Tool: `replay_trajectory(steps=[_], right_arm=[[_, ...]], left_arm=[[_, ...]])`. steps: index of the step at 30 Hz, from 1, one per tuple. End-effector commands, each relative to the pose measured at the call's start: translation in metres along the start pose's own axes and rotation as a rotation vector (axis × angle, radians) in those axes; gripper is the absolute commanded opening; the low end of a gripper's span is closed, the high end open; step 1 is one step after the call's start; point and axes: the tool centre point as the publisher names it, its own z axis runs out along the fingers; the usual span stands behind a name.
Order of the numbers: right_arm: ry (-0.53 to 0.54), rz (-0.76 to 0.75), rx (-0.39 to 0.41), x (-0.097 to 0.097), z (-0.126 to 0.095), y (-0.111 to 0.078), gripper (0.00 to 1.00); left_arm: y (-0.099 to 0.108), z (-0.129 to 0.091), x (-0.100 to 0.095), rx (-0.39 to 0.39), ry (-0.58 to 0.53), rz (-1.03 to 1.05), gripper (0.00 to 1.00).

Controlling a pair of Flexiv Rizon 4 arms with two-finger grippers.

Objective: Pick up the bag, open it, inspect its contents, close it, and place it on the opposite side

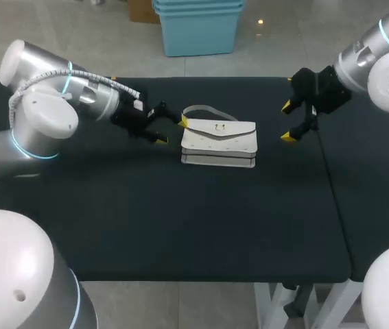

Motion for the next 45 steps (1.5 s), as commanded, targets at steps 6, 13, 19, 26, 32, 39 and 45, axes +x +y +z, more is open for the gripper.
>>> replay_trajectory(steps=[6,13,19,26,32,39,45], right_arm=[[-0.205,-0.047,0.092,0.027,-0.003,0.021,1.00],[-0.250,-0.105,0.144,0.041,0.004,0.038,1.00],[-0.237,-0.152,0.162,0.050,0.014,0.050,1.00],[-0.237,-0.152,0.162,0.050,0.014,0.050,1.00],[-0.237,-0.152,0.162,0.050,0.014,0.050,1.00],[-0.229,-0.221,0.177,0.051,0.024,0.068,1.00],[-0.243,-0.256,0.166,0.064,0.043,0.077,1.00]], left_arm=[[-0.022,-0.059,0.014,-0.238,-0.101,0.127,1.00],[-0.031,-0.073,0.016,-0.354,-0.159,0.276,1.00],[-0.018,-0.087,0.018,-0.536,-0.149,0.772,1.00],[-0.018,-0.087,0.018,-0.536,-0.149,0.772,1.00],[-0.018,-0.087,0.018,-0.536,-0.149,0.772,1.00],[-0.041,-0.081,0.018,-0.523,-0.185,0.975,1.00],[-0.055,-0.077,0.023,-0.479,-0.190,1.359,1.00]])
